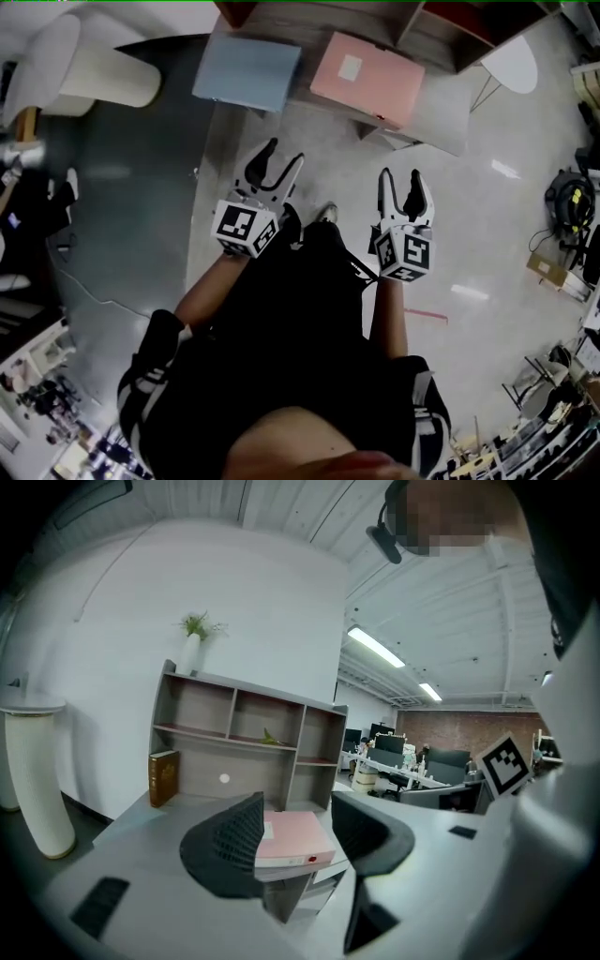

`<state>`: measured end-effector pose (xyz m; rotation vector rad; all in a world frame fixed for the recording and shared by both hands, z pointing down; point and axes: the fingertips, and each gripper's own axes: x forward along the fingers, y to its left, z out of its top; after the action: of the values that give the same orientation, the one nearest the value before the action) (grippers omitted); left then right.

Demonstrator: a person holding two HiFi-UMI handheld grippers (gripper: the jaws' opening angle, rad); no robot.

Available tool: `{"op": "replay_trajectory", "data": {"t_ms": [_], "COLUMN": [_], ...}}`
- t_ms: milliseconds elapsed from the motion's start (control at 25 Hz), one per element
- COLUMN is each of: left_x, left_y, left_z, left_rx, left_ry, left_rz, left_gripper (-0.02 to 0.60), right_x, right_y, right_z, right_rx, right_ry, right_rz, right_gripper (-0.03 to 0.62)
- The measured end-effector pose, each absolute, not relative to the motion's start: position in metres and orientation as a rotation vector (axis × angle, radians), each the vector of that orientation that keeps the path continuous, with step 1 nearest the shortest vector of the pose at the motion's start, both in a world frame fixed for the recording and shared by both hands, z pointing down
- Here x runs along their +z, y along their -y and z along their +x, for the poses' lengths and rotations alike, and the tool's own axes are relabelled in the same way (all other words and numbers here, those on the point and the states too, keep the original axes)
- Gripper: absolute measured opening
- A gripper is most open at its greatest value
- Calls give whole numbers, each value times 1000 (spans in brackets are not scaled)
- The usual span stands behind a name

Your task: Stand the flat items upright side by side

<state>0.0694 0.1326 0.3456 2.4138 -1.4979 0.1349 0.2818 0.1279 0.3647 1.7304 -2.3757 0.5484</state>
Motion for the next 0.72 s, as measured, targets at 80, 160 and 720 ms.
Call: {"op": "replay_trajectory", "data": {"t_ms": [80, 160, 720], "left_x": [363, 390, 559], "left_y": [-113, -95, 6], "left_z": [74, 76, 76], "left_rx": [181, 209, 438], "left_ry": [1485, 1452, 1167], "left_rz": [2398, 2353, 2223], "left_gripper": [219, 219, 261], "right_x": [378, 401, 546], "right_y": [-109, -93, 9], "right_z": [287, 286, 304], "right_rx": [576, 623, 922], "right_ry": [2357, 2323, 2089], "right_rz": [1721, 1690, 1669], "right_gripper": [261, 261, 276]}}
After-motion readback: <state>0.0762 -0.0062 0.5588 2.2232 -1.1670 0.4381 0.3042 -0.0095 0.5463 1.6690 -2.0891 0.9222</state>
